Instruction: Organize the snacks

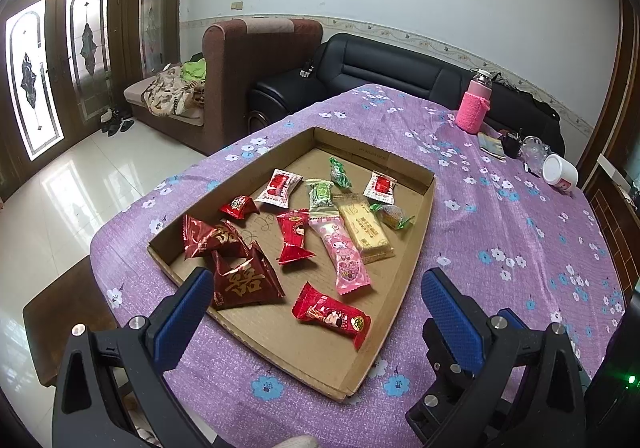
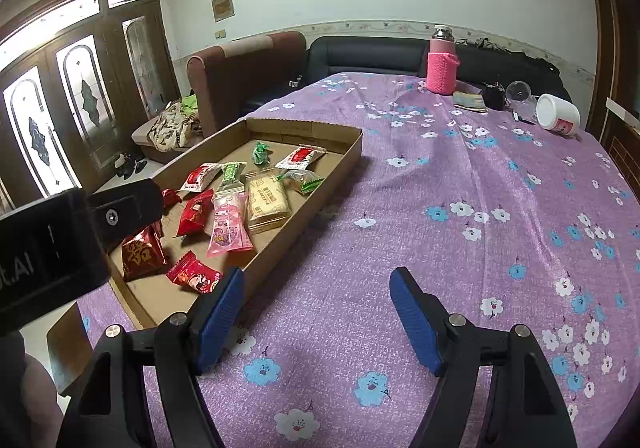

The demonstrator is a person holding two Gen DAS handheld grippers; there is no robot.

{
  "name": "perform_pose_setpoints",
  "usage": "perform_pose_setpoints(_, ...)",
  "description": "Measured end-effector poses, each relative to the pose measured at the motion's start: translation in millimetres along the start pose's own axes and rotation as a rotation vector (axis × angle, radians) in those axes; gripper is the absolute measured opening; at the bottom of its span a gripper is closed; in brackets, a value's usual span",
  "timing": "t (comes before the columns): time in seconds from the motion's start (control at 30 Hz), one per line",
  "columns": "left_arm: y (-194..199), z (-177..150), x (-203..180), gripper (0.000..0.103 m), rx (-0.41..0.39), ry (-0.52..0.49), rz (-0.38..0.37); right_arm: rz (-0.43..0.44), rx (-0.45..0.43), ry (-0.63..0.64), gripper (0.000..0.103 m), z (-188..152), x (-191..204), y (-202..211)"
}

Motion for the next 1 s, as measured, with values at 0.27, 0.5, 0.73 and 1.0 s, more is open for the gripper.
perform_pose_setpoints(0.27, -0.7, 0.1, 0.5, 0.103, 0.002, 0.001, 0.000, 0.002, 0.002, 0.002, 0.079, -0.8, 0.7, 0.0)
perform_pose_setpoints(0.5, -1.5, 0.7, 1.5, 0.103, 0.002, 0.003, 0.000, 0.006, 0.003, 0.007, 0.079, -4.1, 2.7, -0.6)
perform_pose_setpoints(0.73, -1.5, -1.0, 1.5, 0.103, 0.007, 0.005, -0.002, 0.007, 0.004, 0.007, 0.080, -4.6, 3.4, -0.5)
perform_pose_setpoints(1.0, -1.8, -2.0, 2.4, 0.103, 0.008, 0.006, -0.002, 0.007, 0.006, 0.006, 0.080, -5.4, 4.0, -0.4)
Point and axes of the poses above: each gripper's, at about its wrist camera, not at the fingertips, and y roughly against the way its jaws point, x to its left, z to its top, the point moved 3 cm from there along -y, roughly the way its jaws point, and after that the axes turned 13 degrees about -x, right-handed, at the moved point
